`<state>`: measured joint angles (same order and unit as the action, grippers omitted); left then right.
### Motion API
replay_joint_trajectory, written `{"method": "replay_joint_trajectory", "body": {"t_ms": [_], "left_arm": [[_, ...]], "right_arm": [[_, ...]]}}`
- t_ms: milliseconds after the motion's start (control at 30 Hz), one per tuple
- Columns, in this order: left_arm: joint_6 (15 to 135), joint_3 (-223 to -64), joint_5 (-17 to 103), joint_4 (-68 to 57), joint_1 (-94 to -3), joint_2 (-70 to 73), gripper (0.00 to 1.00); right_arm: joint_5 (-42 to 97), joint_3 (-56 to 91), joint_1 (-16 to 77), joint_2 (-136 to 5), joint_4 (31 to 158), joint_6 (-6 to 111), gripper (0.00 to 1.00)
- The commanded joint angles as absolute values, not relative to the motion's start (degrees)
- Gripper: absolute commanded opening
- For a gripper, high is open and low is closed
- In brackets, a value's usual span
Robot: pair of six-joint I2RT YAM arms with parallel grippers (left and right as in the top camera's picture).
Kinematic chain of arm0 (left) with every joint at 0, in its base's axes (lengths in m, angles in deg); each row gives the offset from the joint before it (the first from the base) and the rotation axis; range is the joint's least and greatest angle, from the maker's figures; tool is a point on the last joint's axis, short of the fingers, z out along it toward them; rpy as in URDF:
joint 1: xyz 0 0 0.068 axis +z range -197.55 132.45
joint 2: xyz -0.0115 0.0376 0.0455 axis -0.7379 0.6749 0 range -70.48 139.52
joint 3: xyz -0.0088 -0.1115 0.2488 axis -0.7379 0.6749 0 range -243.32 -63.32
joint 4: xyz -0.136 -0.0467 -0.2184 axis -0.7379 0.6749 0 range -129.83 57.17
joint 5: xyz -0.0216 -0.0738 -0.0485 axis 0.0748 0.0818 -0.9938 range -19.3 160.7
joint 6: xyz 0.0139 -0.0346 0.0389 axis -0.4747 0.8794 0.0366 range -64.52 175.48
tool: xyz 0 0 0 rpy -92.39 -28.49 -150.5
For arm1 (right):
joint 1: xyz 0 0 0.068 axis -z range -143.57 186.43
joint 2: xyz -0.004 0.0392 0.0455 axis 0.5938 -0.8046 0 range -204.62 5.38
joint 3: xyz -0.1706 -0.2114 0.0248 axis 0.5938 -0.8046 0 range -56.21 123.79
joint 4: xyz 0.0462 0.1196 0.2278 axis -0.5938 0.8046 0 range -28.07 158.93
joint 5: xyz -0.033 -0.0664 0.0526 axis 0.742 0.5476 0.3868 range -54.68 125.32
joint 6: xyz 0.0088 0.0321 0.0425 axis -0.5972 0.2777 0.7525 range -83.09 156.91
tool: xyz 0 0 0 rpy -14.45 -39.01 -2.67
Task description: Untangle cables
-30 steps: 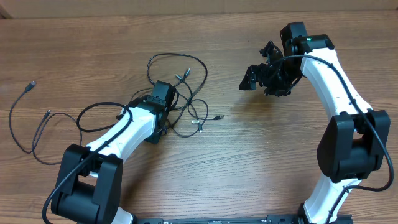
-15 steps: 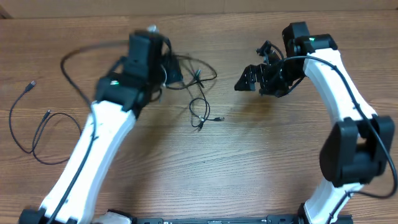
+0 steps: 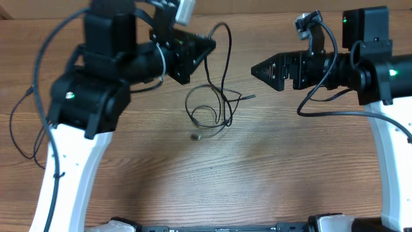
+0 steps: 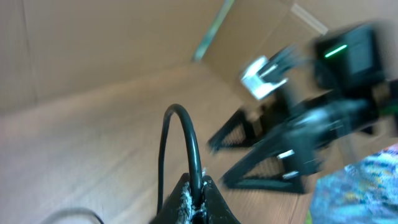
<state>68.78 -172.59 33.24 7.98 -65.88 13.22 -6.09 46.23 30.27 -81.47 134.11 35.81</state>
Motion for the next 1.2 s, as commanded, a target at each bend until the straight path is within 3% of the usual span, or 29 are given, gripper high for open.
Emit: {"method": "replay_joint_trajectory", "body": {"t_ms": [0,200,433,533,767,900,967,1167], "left_arm": [[68.9,-178.9,30.7,7.0,-65.2,13.0,0.04],[70.9,-180.8,30.6,7.1,-65.1,13.0,0.04],[71.2,-180.8,30.6,6.8,-65.1,13.0,0.04],[71.1,-180.8,30.1,6.9,-65.1,13.0,0.04],[71.2,-180.8,23.8,6.2,-63.7,13.0,0.04],[71.4,-180.8,17.8,6.2,-61.1,13.0,0.04],[72.5,-180.8,15.0,6.3,-59.5,13.0,0.04],[74.0,-180.8,13.6,5.8,-57.8,13.0,0.04]], "right_arm": [[-6.4,46.1,29.3,-83.7,135.2,38.7,1.00],[-6.4,46.1,25.5,-84.0,134.9,38.7,1.00],[-6.4,46.1,22.4,-84.0,132.6,31.0,0.98],[-6.6,46.1,21.8,-84.0,132.1,29.7,0.89],[-10.2,46.1,19.2,-84.1,134.0,10.4,0.82],[-10.4,46.1,16.9,-84.4,132.8,3.6,0.61],[-10.4,46.1,16.6,-84.4,131.1,3.6,0.42],[-8.5,46.1,16.6,-84.4,129.0,9.7,0.11]]}}
